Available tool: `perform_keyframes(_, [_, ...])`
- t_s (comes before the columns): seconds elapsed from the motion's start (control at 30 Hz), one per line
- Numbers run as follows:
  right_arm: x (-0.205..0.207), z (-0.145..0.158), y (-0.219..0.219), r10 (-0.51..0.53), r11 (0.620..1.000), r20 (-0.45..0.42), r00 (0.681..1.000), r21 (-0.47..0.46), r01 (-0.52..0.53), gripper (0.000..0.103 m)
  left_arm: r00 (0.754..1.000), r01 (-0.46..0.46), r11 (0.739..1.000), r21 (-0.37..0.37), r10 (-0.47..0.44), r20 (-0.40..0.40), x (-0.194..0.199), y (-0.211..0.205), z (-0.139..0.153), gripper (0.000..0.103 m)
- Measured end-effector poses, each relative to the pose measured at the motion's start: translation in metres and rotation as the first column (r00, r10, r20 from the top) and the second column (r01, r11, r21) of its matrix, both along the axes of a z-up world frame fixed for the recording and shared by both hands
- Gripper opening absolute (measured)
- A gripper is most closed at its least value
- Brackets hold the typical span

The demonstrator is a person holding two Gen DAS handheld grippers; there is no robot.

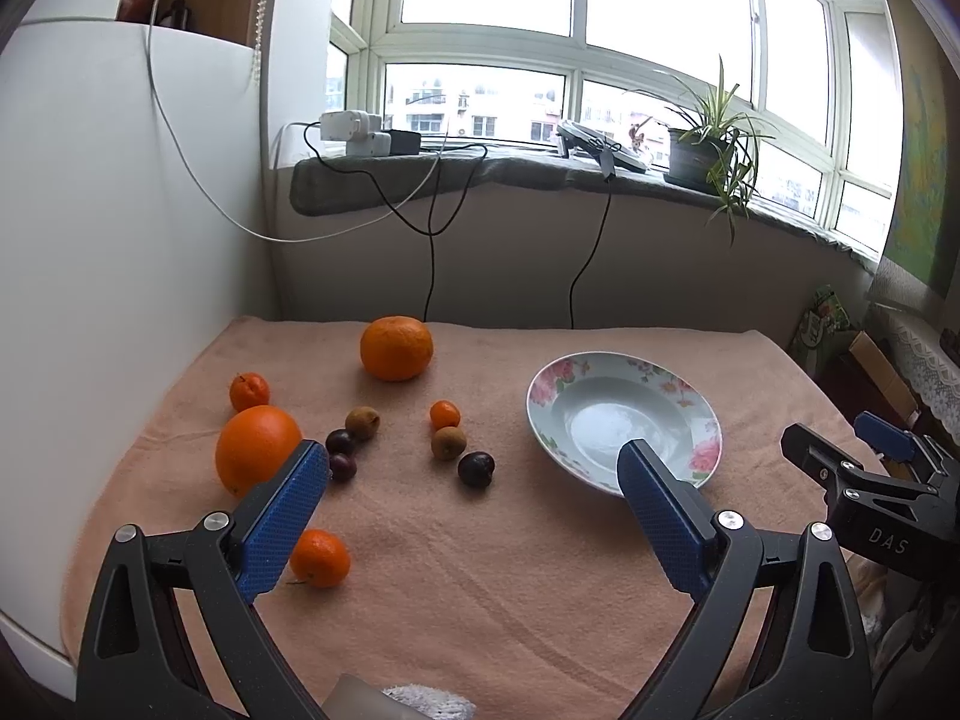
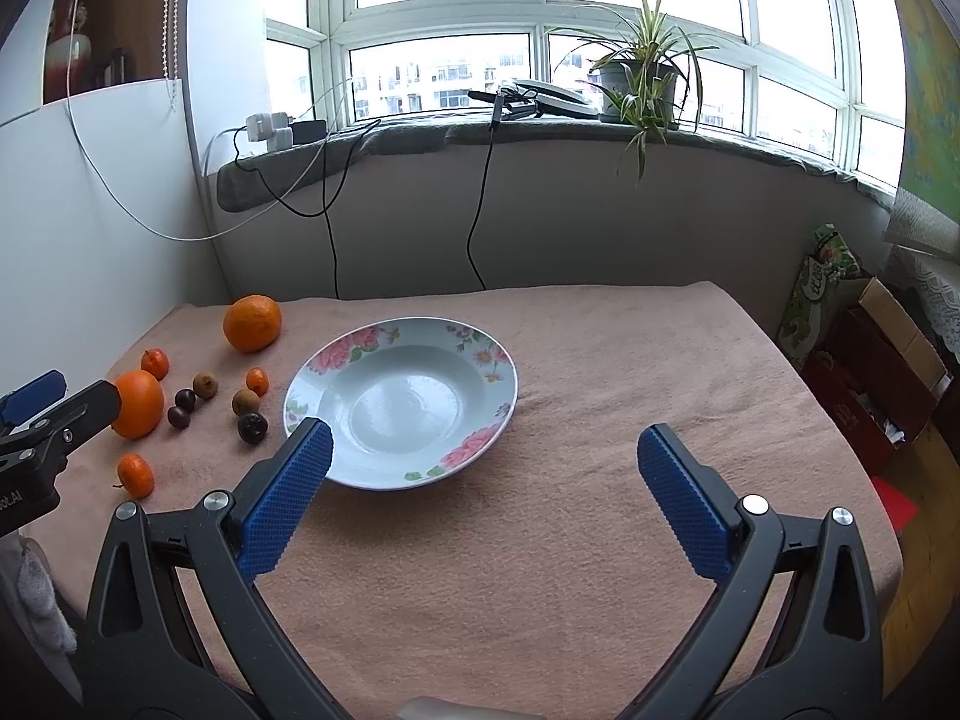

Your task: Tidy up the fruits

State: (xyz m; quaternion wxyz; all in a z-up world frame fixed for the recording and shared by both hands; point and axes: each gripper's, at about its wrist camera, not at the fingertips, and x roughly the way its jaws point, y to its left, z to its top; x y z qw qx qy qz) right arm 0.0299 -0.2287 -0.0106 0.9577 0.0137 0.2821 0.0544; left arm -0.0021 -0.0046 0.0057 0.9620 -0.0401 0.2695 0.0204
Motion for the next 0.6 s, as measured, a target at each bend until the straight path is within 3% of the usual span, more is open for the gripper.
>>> perform_keyframes(0.6, [0.0004,-0.0012,0.0026,0.005,1.0,-0.01,1.0,-0.002,-0.005,0.103,1.0,-0.001,1.0,-0.001,0.001,0.001,0.0,0.0006,-0.0002,0.097])
